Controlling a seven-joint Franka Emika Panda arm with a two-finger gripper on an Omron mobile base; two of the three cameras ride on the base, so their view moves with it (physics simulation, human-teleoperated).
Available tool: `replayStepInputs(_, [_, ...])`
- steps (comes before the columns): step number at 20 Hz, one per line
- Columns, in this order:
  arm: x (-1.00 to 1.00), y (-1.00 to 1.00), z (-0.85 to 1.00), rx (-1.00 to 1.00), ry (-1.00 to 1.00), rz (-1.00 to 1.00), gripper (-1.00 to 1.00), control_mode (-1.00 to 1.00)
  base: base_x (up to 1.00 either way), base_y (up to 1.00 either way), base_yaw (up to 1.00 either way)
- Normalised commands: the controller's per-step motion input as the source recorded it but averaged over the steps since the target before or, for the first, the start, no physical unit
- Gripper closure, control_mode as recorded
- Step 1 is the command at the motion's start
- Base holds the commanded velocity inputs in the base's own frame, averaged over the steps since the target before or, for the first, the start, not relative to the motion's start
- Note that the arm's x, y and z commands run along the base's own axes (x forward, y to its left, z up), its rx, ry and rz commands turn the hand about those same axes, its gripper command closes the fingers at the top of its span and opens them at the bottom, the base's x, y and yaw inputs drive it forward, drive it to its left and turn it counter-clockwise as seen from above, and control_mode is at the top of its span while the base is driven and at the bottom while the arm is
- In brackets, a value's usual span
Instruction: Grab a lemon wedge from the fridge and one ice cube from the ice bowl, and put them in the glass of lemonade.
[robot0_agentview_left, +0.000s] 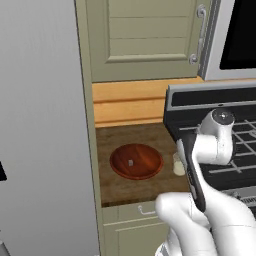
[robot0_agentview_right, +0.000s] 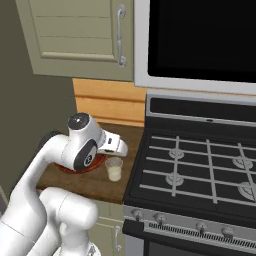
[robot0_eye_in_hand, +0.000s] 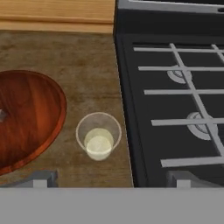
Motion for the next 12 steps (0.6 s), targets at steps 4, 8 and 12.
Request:
replayStepInputs(4, [-0.04,0.01,-0.01,-0.01,0.09,0.00,-1.00,-1.00,0.00,0.00,0.00])
replayStepInputs(8, [-0.16,0.00,-0.06,0.00,0.03,0.00,-1.00,1.00,-0.69,0.10,0.00])
replayStepInputs(12, [0.00,0.00,0.00,0.00,0.00,0.00,-1.00,1.00,-0.96,0.58,0.00])
